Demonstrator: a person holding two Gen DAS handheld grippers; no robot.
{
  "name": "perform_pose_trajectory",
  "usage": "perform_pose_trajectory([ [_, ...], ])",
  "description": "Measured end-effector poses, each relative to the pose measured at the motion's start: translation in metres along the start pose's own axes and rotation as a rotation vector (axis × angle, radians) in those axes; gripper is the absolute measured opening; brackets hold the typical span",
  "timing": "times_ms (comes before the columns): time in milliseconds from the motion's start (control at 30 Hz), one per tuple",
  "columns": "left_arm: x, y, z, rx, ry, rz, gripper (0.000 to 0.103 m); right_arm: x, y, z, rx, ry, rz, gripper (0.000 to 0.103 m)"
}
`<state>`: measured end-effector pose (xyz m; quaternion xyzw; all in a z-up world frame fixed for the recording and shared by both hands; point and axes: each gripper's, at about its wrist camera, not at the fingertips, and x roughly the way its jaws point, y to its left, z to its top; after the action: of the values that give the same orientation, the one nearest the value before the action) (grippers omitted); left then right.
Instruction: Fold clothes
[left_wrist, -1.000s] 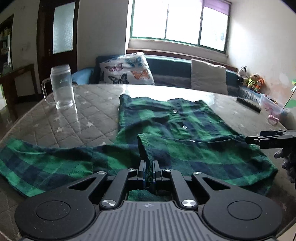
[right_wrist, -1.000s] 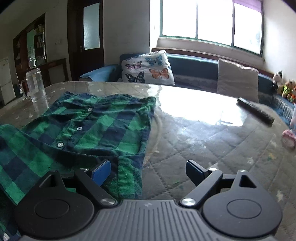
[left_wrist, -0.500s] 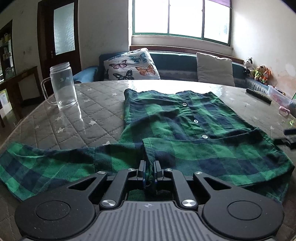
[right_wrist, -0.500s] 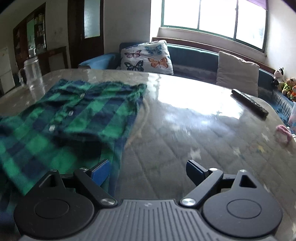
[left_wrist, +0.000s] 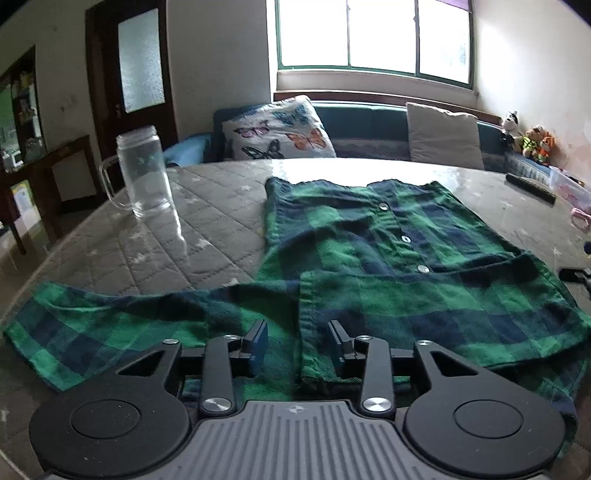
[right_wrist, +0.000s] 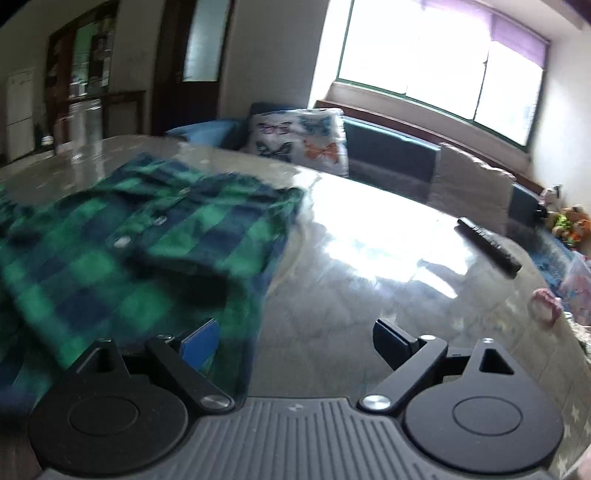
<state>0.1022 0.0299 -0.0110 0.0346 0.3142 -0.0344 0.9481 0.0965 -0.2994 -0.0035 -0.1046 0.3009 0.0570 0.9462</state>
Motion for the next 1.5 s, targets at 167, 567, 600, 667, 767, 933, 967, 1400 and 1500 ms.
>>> perform_pose_trajectory([
  [167,0.001,-0.01,-0.002,0.037,0.002,-0.023,0.045,0.037,0.01,0.015,0.022,0.029,-0.019,0.093],
  [567,0.018,-0.016,-0.02,0.097,0.049,-0.007,0.047,0.038,0.068,0.014,-0.172,0.014,0.003,0.094],
  [600,0.017,-0.014,-0.021,0.092,0.048,-0.005,0.047,0.037,0.073,0.014,-0.182,0.012,0.01,0.094],
  [667,0.015,-0.009,-0.022,0.079,0.046,-0.003,0.048,0.036,0.082,0.015,-0.201,0.008,0.022,0.094],
  [767,0.011,-0.001,-0.024,0.058,0.041,0.0,0.048,0.033,0.097,0.016,-0.23,0.001,0.041,0.095],
  [933,-0.001,0.015,-0.026,0.013,0.013,0.006,0.052,0.032,0.118,0.021,-0.256,-0.008,0.057,0.095],
  [967,-0.004,0.019,-0.026,0.003,0.006,0.009,0.053,0.032,0.122,0.022,-0.26,-0.009,0.059,0.095],
  [1400,-0.011,0.103,-0.037,-0.199,0.001,0.162,0.069,0.034,0.175,0.04,-0.306,-0.034,0.118,0.097],
  [1500,-0.012,0.121,-0.04,-0.239,0.002,0.195,0.075,0.042,0.195,0.044,-0.336,-0.031,0.14,0.098],
])
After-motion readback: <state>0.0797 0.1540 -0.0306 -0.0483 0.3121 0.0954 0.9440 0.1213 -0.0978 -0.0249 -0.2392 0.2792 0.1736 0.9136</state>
